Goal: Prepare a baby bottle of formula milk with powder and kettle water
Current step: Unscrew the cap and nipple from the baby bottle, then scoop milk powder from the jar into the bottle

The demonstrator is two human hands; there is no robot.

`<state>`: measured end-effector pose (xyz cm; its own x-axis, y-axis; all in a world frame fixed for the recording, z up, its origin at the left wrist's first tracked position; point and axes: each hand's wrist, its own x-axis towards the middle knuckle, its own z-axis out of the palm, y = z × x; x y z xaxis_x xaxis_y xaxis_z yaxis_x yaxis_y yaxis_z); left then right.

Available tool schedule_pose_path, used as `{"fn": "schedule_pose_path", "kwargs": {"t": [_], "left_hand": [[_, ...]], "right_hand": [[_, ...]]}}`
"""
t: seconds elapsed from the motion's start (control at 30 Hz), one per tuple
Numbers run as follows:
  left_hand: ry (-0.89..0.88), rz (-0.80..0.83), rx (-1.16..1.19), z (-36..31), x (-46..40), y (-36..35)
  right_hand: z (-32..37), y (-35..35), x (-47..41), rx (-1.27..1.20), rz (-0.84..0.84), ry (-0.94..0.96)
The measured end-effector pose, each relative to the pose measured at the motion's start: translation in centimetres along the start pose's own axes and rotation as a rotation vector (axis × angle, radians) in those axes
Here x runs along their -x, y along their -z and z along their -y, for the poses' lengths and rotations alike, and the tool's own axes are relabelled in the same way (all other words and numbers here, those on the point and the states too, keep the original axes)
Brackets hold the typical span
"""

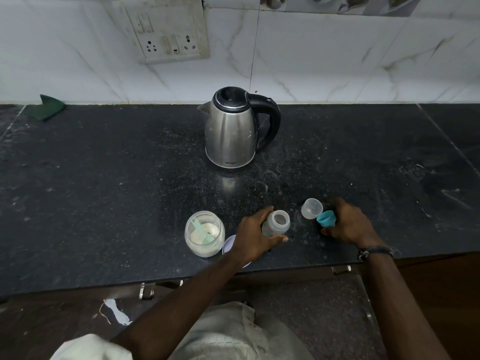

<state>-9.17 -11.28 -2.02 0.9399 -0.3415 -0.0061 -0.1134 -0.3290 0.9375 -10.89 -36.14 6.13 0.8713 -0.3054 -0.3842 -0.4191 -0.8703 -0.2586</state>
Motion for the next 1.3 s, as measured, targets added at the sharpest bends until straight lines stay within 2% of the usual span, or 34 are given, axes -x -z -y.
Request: {"fn": "schedule_pose_path", "kwargs": {"t": [0.33,0.5,0.67,0.87,0.97,1.07,1.17,1.3], "left_hand": [[0.053,0.041,-0.044,-0.7,0.6,0.2],[-0.034,0.026,-0.013,-2.8,1.5,0.8],[-0.184,-0.025,0.015,-6.2,3.0,2.8],[-0.349,-0.295,-0.016,-8.0,4.1,7.6],[-0.363,-0.420,0.010,-6.7,4.5,10.4],[-0.315,-0.451,-0.001,-4.3,5.2,12.8],[-0.247,-0.433,-0.001,-1.6,6.3,14.3],[-0.138,-0.324,-0.043,1.8,7.6,15.0]], "right_hand": [[-0.2,0.6,0.5,0.044,0.027,-0.006],[1.6,4.3,1.7,0.065,0.052,-0.031],[5.7,7.9,3.7,0.014,-0.075,0.136],[13.1,7.3,5.3,-0.156,-0.213,0.585],[16.6,5.0,5.3,-0.162,-0.161,0.747],[19.6,2.3,5.3,-0.084,-0.056,0.845],[21.9,-0.5,5.3,0.040,0.043,0.886],[23.6,-3.7,5.0,0.143,0.079,0.812]]}}
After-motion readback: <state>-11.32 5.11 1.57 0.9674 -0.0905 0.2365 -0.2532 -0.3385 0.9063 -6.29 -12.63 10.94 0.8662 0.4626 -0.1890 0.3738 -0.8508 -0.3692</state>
